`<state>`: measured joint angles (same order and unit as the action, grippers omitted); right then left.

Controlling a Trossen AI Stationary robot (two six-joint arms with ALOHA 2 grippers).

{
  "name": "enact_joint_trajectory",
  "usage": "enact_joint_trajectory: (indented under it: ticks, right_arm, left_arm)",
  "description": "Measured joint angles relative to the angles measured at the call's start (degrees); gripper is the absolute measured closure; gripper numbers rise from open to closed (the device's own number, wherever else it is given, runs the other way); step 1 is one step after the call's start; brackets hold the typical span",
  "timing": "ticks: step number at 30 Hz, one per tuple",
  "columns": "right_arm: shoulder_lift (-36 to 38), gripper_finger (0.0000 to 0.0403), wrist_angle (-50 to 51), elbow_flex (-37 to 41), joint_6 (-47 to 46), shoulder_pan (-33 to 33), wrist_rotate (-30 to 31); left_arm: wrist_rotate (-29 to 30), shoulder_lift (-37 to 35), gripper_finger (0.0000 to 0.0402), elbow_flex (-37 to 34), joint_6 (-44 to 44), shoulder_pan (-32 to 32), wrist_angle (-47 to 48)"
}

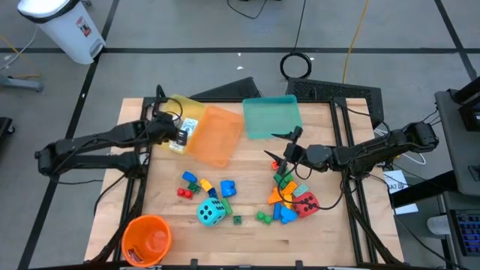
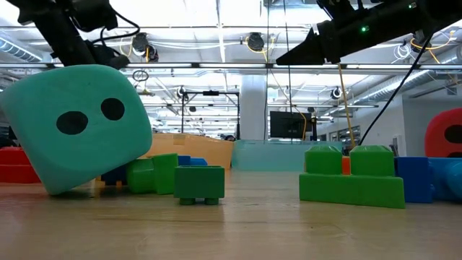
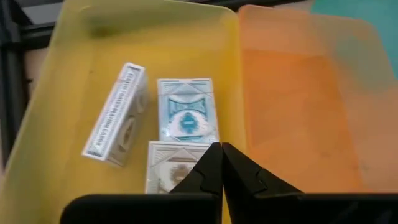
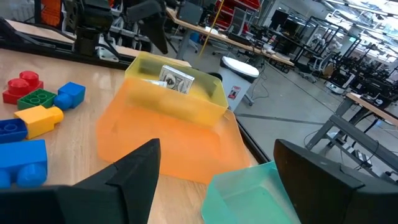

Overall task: Pick & Place Toys
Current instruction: Put the red dice into the orange bin

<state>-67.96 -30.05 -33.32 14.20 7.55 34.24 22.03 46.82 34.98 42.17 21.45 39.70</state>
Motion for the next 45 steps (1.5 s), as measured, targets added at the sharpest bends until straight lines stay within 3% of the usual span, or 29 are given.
enact_joint_trajectory:
  ticks: [7,12,16,20,26,31,39,45]
  right_arm:
    - [0.0,0.0122,0.04,0.0,-1.53,0.02,-0.02]
    - [0.0,0.0122,0.12,0.0,-1.08,1.58,0.07]
    - [0.01,0.0122,-0.14,0.0,0.43,2.34,0.08]
    - [0.02,0.0122,-0.12,0.0,0.06,2.32,0.11]
    - [0.02,0.0122,-0.16,0.0,0.0,2.29,0.11]
    - [0.04,0.0122,-1.25,0.0,0.0,2.16,0.13]
    - [0.04,0.0122,-1.87,0.0,-0.03,2.16,0.12]
    - [0.04,0.0122,-1.89,0.0,-0.04,2.16,0.13]
  left_arm:
    - [-0.05,-0.02,0.0378,0.0,-3.94,-5.44,-3.75]
    - [-1.1,-4.64,0.0397,0.02,-11.62,-12.44,-8.64]
    - [0.22,-8.2,0.0386,-0.11,-18.67,-19.61,-10.08]
    - [3.0,-12.24,0.0381,-3.27,-20.95,-25.23,-13.79]
    - [2.39,-19.02,0.0397,-9.71,-25.08,-30.73,-19.61]
    - [-4.85,-28.29,0.0388,-15.36,-32.11,-32.08,-26.68]
    - [-6.42,-42.14,0.0392,-21.99,-33.08,-30.25,-27.22]
    - [-7.17,-46.48,0.0393,-25.67,-33.2,-29.74,-27.46]
